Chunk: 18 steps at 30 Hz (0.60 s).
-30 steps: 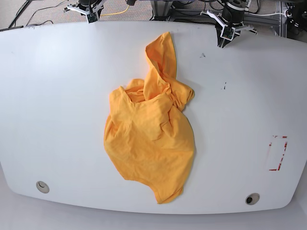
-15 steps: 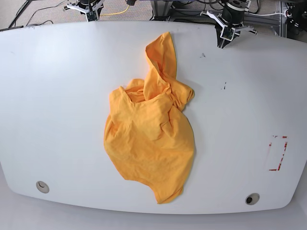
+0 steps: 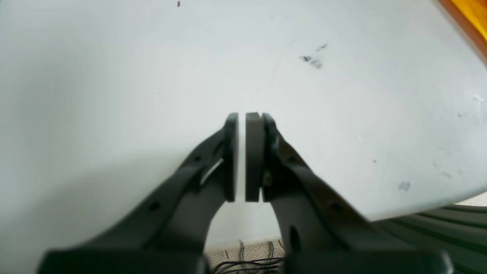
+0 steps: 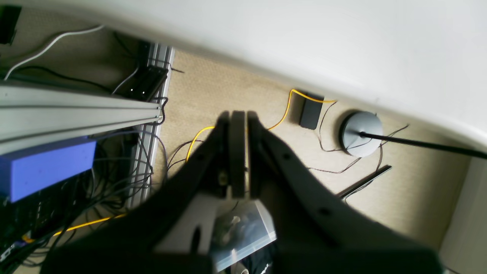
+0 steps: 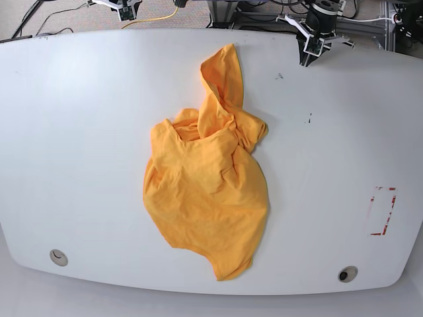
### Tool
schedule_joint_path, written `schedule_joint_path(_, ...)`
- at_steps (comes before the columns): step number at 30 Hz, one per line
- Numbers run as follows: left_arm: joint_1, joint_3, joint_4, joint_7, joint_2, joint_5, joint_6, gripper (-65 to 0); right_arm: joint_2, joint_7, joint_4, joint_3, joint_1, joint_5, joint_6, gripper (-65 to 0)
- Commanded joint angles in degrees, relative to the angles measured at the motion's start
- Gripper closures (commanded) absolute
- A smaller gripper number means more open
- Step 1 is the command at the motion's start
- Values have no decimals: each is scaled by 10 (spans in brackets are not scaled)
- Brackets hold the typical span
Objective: Layout the t-shirt on the table in an organized manner, then fold the t-shirt properly
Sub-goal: 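Lower both grippers from rest toward the table edge near the shirt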
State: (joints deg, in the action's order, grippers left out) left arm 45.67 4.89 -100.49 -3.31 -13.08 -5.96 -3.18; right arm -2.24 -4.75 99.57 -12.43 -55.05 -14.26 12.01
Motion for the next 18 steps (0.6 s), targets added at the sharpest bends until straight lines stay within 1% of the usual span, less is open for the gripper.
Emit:
schedule_joint_path(1, 5, -1, -9, -15, -3, -2, -3, -25, -1, 9, 6, -2, -20, 25, -4, -2)
schedule_joint_path(5, 5, -1, -9, -15, -3, -2, -3, -25, -4, 9, 7, -3, -35, 51, -4, -2)
schedule_joint_path(12, 5, -1, -9, -16, -3, -2, -3, -25, -4, 11, 17, -3, -62, 55, -4, -2)
schedule_joint_path(18, 5, -1, -9, -16, -3, -2, -3, -25, -1, 42, 44, -1, -99, 56, -9, -2)
